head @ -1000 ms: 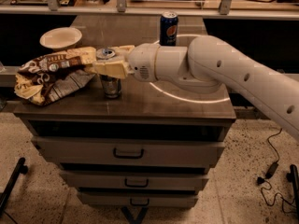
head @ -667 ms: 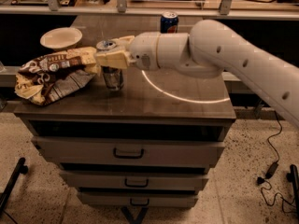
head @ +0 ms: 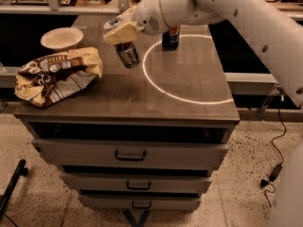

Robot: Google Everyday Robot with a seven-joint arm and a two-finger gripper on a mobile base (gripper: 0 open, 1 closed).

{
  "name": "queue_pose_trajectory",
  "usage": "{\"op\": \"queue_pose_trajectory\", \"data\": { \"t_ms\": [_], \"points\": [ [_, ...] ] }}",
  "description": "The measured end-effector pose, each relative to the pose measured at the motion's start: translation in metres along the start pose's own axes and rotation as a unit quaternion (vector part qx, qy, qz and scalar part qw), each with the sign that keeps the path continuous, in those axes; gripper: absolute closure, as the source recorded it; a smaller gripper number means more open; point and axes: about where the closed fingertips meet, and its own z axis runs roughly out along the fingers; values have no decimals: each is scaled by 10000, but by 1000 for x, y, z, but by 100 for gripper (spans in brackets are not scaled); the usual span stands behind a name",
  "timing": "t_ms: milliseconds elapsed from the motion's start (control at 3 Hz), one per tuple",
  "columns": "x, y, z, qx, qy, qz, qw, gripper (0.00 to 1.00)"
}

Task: Knock redbull can over

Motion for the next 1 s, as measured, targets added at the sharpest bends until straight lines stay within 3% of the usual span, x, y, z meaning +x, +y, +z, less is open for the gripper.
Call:
{"op": "queue_pose_trajectory", "data": {
  "t_ms": [333,1000],
  "points": [
    [4,-29,-27,13,739,-454,9962,100],
    [1,-29,-38,-37,851,-525,9950,100]
  ]
}}
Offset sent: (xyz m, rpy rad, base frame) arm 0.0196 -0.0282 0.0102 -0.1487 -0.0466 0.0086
